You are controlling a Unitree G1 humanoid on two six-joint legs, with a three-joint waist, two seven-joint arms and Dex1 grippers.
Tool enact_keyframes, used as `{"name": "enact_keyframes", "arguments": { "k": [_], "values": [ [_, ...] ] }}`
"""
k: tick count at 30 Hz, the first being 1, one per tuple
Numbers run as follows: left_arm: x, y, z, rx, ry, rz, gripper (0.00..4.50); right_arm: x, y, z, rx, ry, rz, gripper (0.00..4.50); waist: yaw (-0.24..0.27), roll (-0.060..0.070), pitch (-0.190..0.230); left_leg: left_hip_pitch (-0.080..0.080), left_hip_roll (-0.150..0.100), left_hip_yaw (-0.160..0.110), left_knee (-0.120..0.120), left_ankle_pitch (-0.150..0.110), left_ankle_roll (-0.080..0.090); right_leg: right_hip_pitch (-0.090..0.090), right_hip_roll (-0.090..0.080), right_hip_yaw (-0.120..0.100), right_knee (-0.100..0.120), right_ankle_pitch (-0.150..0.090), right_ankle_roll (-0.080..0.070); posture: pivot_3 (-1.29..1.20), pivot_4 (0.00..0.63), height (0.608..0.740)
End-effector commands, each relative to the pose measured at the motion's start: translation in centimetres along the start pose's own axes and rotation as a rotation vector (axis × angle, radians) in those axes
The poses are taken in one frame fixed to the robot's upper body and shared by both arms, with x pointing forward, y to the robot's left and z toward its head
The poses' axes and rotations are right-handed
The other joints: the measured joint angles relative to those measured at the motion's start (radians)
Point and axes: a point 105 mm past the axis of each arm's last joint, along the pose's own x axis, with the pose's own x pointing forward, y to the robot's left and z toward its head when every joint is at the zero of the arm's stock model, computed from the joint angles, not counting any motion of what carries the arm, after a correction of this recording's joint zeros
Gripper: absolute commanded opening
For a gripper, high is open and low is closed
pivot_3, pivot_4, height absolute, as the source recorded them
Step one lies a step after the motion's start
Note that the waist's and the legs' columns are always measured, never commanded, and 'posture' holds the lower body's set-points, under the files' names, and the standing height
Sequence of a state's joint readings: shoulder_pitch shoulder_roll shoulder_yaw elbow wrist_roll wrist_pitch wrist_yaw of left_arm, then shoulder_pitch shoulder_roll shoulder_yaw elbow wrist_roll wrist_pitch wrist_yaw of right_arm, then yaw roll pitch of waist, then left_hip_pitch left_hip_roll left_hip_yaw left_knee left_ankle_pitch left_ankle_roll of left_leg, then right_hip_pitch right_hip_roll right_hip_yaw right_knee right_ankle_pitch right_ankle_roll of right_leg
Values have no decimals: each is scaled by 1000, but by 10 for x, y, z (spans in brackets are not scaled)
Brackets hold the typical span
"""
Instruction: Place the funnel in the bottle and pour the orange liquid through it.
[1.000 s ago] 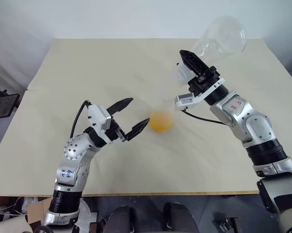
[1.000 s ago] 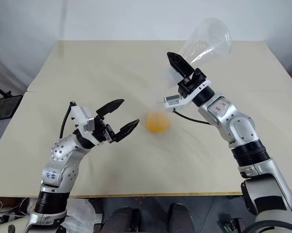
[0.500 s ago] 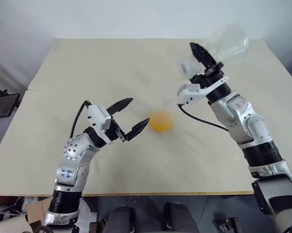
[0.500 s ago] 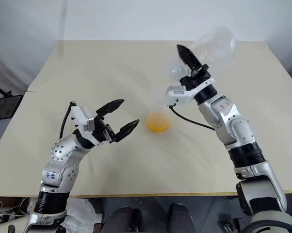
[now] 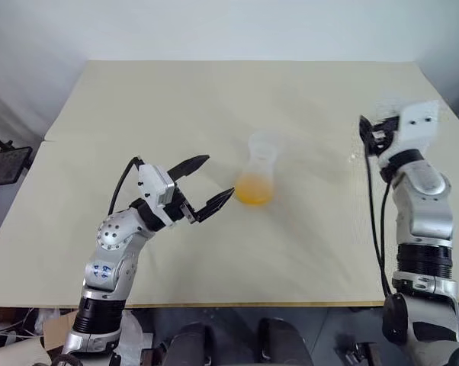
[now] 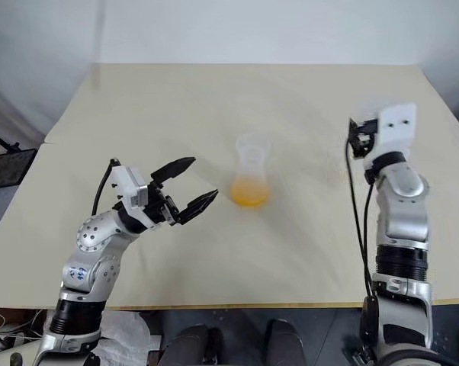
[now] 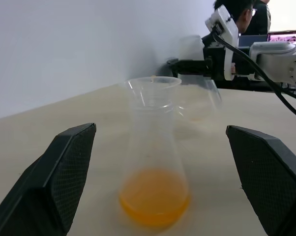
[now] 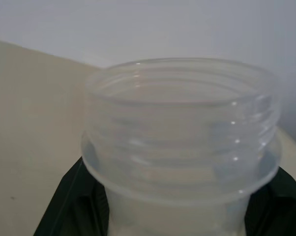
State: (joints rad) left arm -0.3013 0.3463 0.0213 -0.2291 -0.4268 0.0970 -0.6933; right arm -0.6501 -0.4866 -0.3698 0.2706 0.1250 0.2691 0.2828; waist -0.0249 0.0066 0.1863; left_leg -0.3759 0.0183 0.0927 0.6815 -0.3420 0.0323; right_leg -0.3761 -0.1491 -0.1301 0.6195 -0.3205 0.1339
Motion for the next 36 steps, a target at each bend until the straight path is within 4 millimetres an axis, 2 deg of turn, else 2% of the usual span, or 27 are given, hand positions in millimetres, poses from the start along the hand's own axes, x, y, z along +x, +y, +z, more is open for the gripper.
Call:
{"name": "enact_keyframes", "arguments": {
  "k": [1, 5, 8, 10, 13, 14, 19, 26, 33, 36],
  "values": [
    [2, -1, 11, 25, -34, -16, 4500, -2, -25, 6, -16, -21, -56, 2633, 0, 1, 0, 0, 0, 0, 0, 0, 0, 0, 0, 0, 0, 0, 0, 0, 150, 740],
    [1, -3, 11, 24, -32, -17, 4500, -10, -61, -7, -61, -9, -200, 2633, 1, 1, 0, 0, 0, 1, 0, 0, 0, 0, 0, 0, 0, 0, 0, 0, 150, 740],
    [1, -3, 11, 23, -31, -18, 4500, -16, -80, -17, -37, -11, -288, 2633, 9, 1, 0, 0, -1, 0, 0, 0, 0, 0, 0, 1, 0, 0, 0, 0, 150, 740],
    [0, -3, 11, 22, -30, -18, 4500, -19, -83, -22, -11, -19, -298, 2633, 21, 1, 0, 0, -1, 1, 1, 0, 0, 1, 0, 1, 0, 0, 0, 0, 150, 740],
    [1, -4, 11, 21, -28, -23, 4500, -19, -74, -26, 97, -38, -228, 2633, 25, 0, 0, 0, -1, 1, 2, 1, 1, 2, 0, 1, -1, 1, 1, 0, 150, 740],
    [1, -4, 11, 21, -28, -25, 4500, -19, -71, -27, 138, -37, -213, 2977, 24, 0, 0, 0, -1, 1, 2, 1, 1, 2, -1, 2, -1, 1, 1, 0, 150, 740],
    [0, -4, 12, 20, -22, -33, 4500, -23, -76, -1, 150, -142, -198, 4474, 20, 1, 0, 0, 0, 2, 1, 1, 1, 1, 0, 2, -2, 1, 1, 0, 150, 740],
    [-5, -7, 11, -4, -6, -55, 4500, -35, -87, 31, 173, -262, -203, 4474, 24, 3, 1, 0, 0, 2, 1, 1, 1, 0, 0, 3, -2, 1, 1, 0, 150, 740],
    [-12, -8, 9, -25, 27, -88, 4500, -45, -87, 73, 150, -441, -129, 4474, 23, 3, 1, 0, -1, 2, 1, 1, 1, 0, 0, 2, -2, 1, 1, 0, 150, 740],
    [-15, -8, 8, -25, 42, -97, 4500, -43, -83, 87, 153, -485, -70, 4474, 23, 3, 2, 0, -1, 3, 1, 1, 1, 0, 0, 3, -2, 1, 1, 0, 150, 740]
  ]
}}
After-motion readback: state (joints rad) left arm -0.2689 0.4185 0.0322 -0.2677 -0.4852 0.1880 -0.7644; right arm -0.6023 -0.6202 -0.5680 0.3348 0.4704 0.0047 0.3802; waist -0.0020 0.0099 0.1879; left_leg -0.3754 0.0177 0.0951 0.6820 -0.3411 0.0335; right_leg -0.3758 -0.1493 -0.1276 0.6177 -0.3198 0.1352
